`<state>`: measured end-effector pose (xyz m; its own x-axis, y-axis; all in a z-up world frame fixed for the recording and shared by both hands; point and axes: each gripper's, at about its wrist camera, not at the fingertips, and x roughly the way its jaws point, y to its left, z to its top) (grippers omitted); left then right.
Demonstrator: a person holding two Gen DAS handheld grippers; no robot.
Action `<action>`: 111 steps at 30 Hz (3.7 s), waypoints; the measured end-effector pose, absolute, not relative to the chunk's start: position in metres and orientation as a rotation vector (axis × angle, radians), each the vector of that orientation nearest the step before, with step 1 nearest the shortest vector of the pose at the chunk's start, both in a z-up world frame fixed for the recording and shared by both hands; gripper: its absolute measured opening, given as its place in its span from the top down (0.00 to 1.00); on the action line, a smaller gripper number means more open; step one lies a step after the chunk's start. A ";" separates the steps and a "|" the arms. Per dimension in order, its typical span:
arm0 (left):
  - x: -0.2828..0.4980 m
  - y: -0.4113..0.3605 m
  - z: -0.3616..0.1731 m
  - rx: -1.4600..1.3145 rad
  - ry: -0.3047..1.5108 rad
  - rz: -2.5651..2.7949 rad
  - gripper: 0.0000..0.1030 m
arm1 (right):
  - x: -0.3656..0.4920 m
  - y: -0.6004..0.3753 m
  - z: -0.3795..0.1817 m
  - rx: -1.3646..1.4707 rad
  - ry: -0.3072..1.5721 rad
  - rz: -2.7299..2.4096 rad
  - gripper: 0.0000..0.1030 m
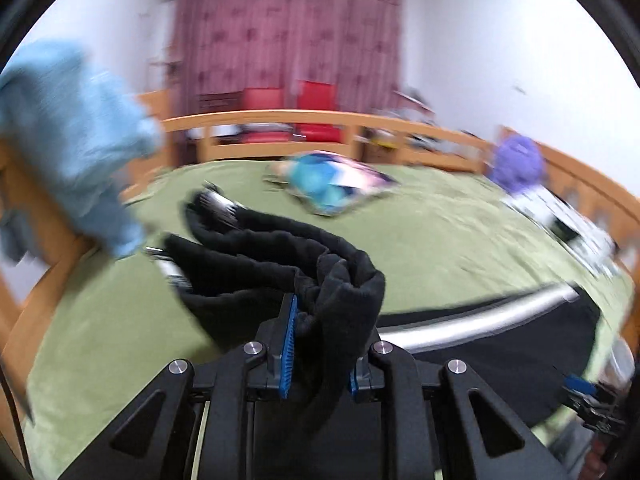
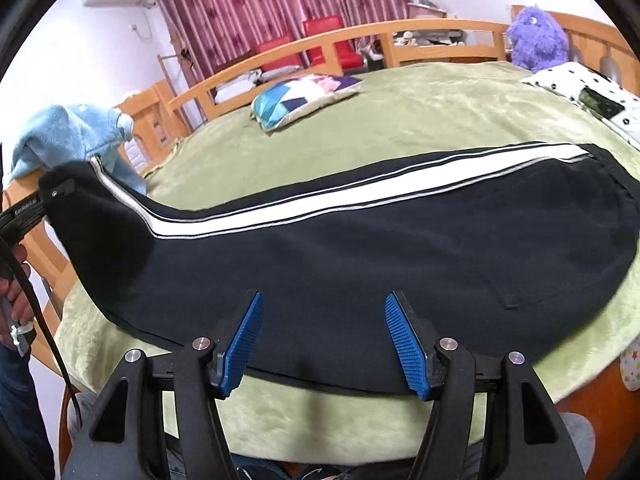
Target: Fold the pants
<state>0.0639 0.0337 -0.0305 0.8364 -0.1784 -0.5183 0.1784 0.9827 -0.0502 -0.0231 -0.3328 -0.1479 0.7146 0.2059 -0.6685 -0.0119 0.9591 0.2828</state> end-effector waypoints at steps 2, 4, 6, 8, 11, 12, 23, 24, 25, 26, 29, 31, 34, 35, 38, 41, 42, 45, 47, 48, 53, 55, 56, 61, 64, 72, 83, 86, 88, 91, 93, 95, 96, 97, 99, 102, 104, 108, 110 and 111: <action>0.061 -0.008 -0.035 0.029 0.570 -0.257 0.82 | -0.030 -0.347 -0.146 0.289 0.762 0.118 0.39; 0.062 -0.048 -0.045 0.053 0.605 -0.315 0.82 | -0.037 -0.360 -0.145 0.305 0.756 0.108 0.39; 0.063 -0.083 -0.063 0.064 0.649 -0.355 0.82 | -0.045 -0.374 -0.146 0.323 0.755 0.091 0.39; 0.062 -0.108 -0.085 0.063 0.706 -0.377 0.82 | -0.050 -0.383 -0.148 0.337 0.758 0.078 0.39; 0.066 -0.138 -0.120 0.097 0.847 -0.420 0.77 | -0.057 -0.393 -0.153 0.345 0.779 0.069 0.39; 0.064 -0.142 -0.130 0.104 0.896 -0.433 0.76 | -0.058 -0.394 -0.155 0.340 0.787 0.070 0.39; 0.031 -0.058 -0.127 -0.096 0.889 -0.479 0.23 | -0.013 -0.354 -0.162 0.340 0.811 0.191 0.38; 0.032 -0.047 -0.126 -0.106 0.892 -0.450 0.23 | -0.007 -0.346 -0.161 0.337 0.807 0.205 0.38; 0.034 -0.035 -0.126 -0.121 0.894 -0.422 0.23 | 0.002 -0.336 -0.160 0.337 0.802 0.223 0.38; 0.033 -0.023 -0.128 -0.138 0.894 -0.399 0.23 | 0.009 -0.327 -0.161 0.337 0.803 0.239 0.38; 0.036 0.011 -0.134 -0.188 0.901 -0.330 0.23 | 0.032 -0.297 -0.166 0.316 0.823 0.302 0.39; 0.035 0.033 -0.140 -0.228 0.901 -0.278 0.23 | 0.049 -0.277 -0.175 0.272 0.866 0.323 0.43; 0.034 0.062 -0.149 -0.281 0.904 -0.235 0.23 | 0.069 -0.251 -0.194 0.201 0.932 0.310 0.47; 0.034 0.068 -0.150 -0.290 0.907 -0.228 0.23 | 0.073 -0.244 -0.200 0.166 0.949 0.298 0.62; 0.036 0.080 -0.157 -0.318 0.919 -0.209 0.23 | 0.071 -0.222 -0.198 0.004 0.912 0.277 0.86; 0.035 0.087 -0.158 -0.332 0.905 -0.209 0.23 | 0.052 -0.249 -0.162 0.127 0.753 0.285 0.88; 0.034 0.089 -0.157 -0.336 0.900 -0.210 0.23 | 0.048 -0.267 -0.154 0.221 0.734 0.280 0.88; 0.037 0.087 -0.159 -0.351 0.898 -0.225 0.23 | 0.045 -0.284 -0.162 0.283 0.796 0.264 0.88; 0.039 0.084 -0.162 -0.355 0.905 -0.245 0.23 | 0.046 -0.274 -0.184 0.218 0.894 0.261 0.84; 0.040 0.080 -0.164 -0.347 0.913 -0.252 0.23 | 0.046 -0.267 -0.196 0.192 0.951 0.271 0.78; 0.038 0.072 -0.165 -0.298 0.917 -0.256 0.23 | 0.035 -0.260 -0.188 0.113 0.913 0.308 0.45; 0.038 0.071 -0.165 -0.292 0.918 -0.252 0.23 | 0.042 -0.269 -0.174 0.183 0.836 0.300 0.36; 0.040 0.071 -0.166 -0.296 0.923 -0.253 0.23 | 0.047 -0.269 -0.171 0.192 0.825 0.294 0.36; 0.039 0.076 -0.163 -0.298 0.920 -0.242 0.23 | 0.105 -0.268 -0.189 0.159 0.885 0.191 0.36; 0.040 0.079 -0.163 -0.301 0.920 -0.230 0.23 | 0.133 -0.263 -0.223 0.210 1.050 0.221 0.36; 0.048 0.075 -0.159 -0.270 0.914 -0.222 0.23 | 0.126 -0.300 -0.171 0.295 0.815 0.273 0.87; 0.070 0.031 -0.163 -0.185 0.922 -0.232 0.24 | 0.109 -0.360 -0.199 0.284 0.925 0.130 0.48; 0.080 0.025 -0.166 -0.151 0.940 -0.206 0.24 | 0.075 -0.386 -0.183 0.255 0.864 0.038 0.41; 0.090 0.023 -0.169 -0.168 0.949 -0.203 0.26 | 0.057 -0.407 -0.174 0.205 0.859 -0.034 0.41; 0.102 0.019 -0.170 -0.197 0.939 -0.191 0.30 | 0.029 -0.446 -0.167 0.129 0.829 -0.180 0.41; 0.112 0.016 -0.175 -0.207 0.956 -0.190 0.37 | 0.017 -0.477 -0.165 0.106 0.794 -0.273 0.41; 0.123 0.012 -0.182 -0.223 0.989 -0.197 0.41 | 0.012 -0.502 -0.165 0.109 0.833 -0.321 0.41; 0.127 0.012 -0.184 -0.237 0.993 -0.192 0.43 | 0.011 -0.515 -0.168 0.119 0.859 -0.337 0.41; 0.130 0.011 -0.187 -0.254 0.994 -0.189 0.45 | 0.010 -0.523 -0.169 0.131 0.865 -0.350 0.41; 0.137 0.009 -0.195 -0.267 1.026 -0.200 0.47 | -0.003 -0.544 -0.174 0.158 0.857 -0.389 0.41; 0.146 0.005 -0.207 -0.254 1.061 -0.203 0.46 | -0.005 -0.573 -0.185 0.227 0.857 -0.418 0.40; 0.149 0.002 -0.210 -0.235 1.069 -0.204 0.45 | 0.001 -0.585 -0.194 0.277 0.851 -0.414 0.40; 0.158 -0.003 -0.211 -0.180 1.092 -0.227 0.42 | 0.009 -0.611 -0.212 0.399 0.830 -0.396 0.34; 0.163 -0.002 -0.213 -0.187 1.111 -0.234 0.41 | 0.021 -0.626 -0.223 0.489 0.812 -0.364 0.29; 0.166 -0.003 -0.213 -0.183 1.123 -0.238 0.40 | 0.025 -0.631 -0.227 0.521 0.811 -0.353 0.28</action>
<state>0.1659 -0.0031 -0.2128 0.4124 -0.2802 -0.8669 0.0964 0.9596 -0.2643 0.0249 -0.6307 -0.2267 0.6420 -0.1004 -0.7601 0.4873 0.8188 0.3034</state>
